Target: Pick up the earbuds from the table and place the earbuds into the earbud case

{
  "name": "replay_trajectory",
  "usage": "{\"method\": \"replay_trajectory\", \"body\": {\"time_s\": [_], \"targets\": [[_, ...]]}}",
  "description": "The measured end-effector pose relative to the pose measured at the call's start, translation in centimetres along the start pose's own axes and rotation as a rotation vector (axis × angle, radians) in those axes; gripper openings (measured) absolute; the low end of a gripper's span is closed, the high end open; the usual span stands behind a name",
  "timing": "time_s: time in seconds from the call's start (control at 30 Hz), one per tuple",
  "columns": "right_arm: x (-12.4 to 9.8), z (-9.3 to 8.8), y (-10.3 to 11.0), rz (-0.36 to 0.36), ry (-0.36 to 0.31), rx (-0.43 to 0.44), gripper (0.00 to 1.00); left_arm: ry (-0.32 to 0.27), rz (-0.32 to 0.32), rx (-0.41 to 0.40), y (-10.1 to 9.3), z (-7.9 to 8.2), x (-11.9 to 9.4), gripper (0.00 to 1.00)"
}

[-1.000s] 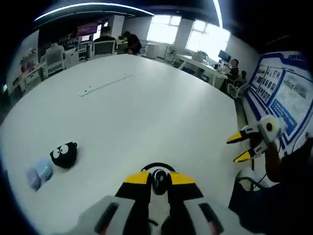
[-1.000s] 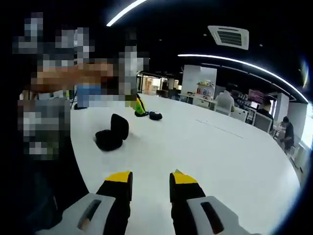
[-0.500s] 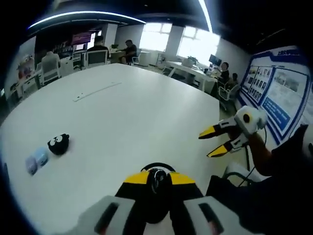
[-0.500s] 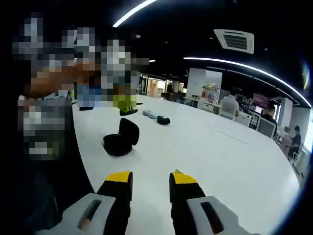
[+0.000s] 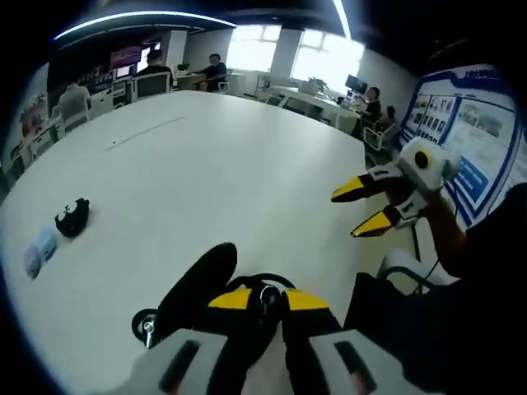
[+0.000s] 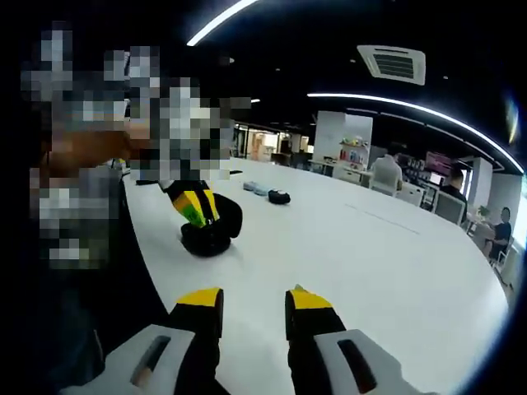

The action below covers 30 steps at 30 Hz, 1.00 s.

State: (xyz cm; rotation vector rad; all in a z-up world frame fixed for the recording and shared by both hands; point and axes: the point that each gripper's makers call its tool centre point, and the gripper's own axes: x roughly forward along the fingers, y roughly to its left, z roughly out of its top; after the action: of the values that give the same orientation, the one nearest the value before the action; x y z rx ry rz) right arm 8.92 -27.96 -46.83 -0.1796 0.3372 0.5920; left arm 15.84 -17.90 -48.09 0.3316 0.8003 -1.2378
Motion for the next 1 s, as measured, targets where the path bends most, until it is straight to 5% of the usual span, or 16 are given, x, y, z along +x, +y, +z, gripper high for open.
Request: {"method": "replay_trajectory", "body": {"time_s": [0.57, 1.0], "targets": [[1.7, -0.3, 0.8, 0.04, 0.008, 0.024, 0.29, -0.015, -0.001, -0.034, 0.4, -0.6, 1.3, 0.15], [5.8, 1.7, 3.6, 0.122, -0.031, 0.012, 0.29, -0.062, -0.006, -0.07, 0.9, -0.5, 0.9, 0.15]]}}
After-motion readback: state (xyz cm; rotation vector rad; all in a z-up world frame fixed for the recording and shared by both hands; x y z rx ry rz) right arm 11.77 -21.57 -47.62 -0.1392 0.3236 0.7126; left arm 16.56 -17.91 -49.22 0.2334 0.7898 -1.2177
